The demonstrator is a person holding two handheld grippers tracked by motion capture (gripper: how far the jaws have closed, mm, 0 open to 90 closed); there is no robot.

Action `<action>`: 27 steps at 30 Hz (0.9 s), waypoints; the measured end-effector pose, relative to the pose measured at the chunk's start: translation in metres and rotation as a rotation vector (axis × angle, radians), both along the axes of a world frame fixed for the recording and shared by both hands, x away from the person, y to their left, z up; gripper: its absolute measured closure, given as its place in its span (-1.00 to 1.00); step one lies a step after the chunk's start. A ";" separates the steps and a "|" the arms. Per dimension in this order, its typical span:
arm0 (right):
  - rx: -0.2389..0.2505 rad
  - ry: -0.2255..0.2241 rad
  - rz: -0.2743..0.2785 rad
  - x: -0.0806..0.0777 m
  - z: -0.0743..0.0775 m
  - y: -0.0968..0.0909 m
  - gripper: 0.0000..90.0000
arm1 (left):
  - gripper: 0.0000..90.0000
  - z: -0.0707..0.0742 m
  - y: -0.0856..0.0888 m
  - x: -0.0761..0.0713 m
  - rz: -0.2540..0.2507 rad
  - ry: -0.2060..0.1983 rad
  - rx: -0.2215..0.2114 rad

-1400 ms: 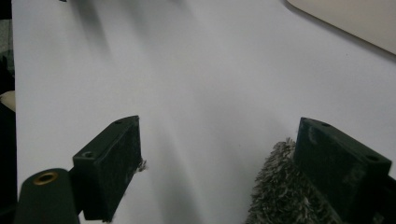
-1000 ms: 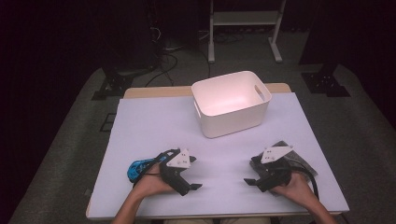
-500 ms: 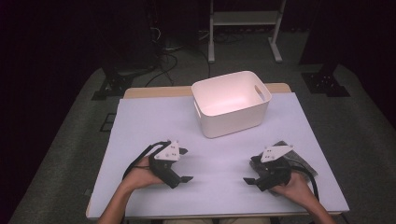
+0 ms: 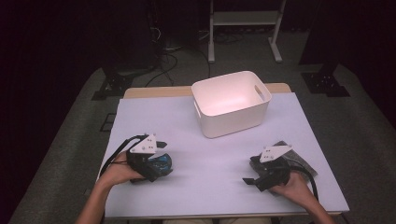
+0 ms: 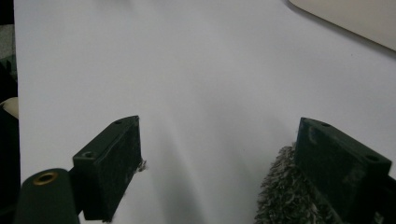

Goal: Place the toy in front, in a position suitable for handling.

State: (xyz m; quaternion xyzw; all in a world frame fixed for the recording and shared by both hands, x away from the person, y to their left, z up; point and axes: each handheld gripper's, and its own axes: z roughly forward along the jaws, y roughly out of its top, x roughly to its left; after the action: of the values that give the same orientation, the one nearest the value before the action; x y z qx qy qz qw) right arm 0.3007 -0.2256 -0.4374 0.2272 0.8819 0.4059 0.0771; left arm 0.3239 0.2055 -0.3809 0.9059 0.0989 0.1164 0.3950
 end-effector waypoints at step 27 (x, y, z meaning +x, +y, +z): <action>-0.025 0.016 0.012 0.001 -0.004 0.006 -0.69 | -0.83 -0.040 0.058 0.013 0.081 0.104 0.064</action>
State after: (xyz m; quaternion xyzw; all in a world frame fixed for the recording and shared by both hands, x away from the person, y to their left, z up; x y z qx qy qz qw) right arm 0.3021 -0.2195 -0.4418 0.2243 0.8888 0.3935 0.0706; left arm 0.3367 0.2639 -0.4211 0.9181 0.1522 0.0881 0.3553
